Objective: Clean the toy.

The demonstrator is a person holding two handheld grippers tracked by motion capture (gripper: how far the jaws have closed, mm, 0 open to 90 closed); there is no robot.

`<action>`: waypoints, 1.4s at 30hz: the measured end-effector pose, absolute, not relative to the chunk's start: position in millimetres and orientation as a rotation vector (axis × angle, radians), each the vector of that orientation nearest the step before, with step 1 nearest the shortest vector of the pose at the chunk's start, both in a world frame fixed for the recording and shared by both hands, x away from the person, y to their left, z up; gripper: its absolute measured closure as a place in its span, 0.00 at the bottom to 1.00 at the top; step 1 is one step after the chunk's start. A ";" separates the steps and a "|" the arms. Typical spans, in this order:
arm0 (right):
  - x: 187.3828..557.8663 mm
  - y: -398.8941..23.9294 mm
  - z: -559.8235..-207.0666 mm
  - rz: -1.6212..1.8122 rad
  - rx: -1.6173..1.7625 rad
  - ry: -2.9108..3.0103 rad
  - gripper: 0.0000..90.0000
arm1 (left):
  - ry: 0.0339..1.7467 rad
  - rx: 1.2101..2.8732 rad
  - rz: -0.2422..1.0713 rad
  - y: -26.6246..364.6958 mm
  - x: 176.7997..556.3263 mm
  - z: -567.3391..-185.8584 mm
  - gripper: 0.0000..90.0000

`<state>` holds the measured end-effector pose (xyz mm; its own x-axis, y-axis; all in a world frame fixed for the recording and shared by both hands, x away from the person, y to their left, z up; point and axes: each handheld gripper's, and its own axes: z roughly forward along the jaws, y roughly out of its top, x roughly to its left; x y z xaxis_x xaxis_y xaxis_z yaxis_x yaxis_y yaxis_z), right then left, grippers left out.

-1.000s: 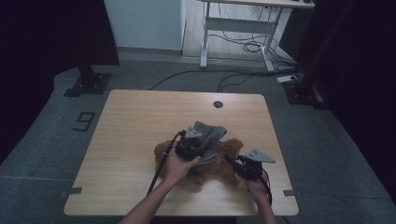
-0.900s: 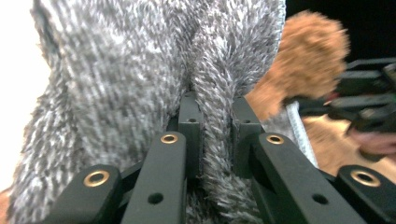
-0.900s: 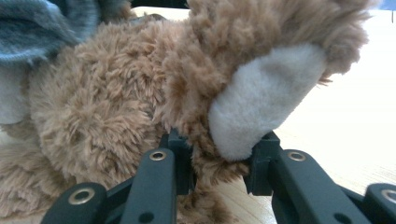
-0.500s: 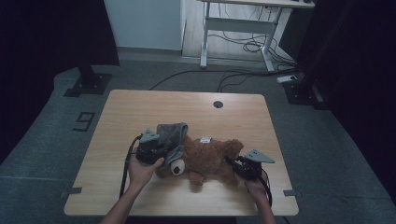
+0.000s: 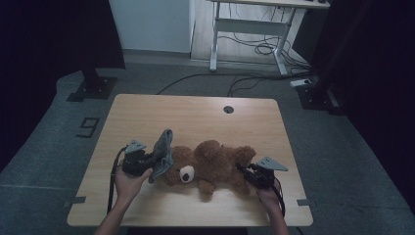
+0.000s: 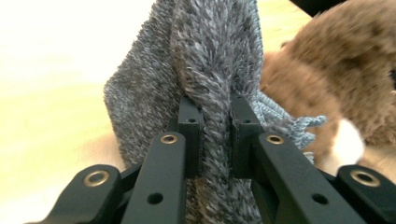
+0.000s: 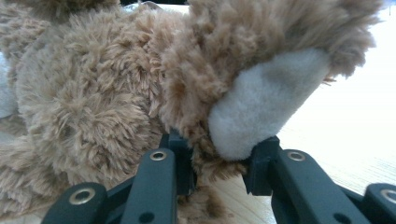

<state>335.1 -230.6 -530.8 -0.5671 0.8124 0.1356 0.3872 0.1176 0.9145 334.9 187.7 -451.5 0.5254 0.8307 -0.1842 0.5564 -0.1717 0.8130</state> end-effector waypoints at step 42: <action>334.3 -229.4 -529.6 1.450 1.143 2.006 0.77 | 1.189 1.848 0.351 192.5 332.8 -460.0 0.87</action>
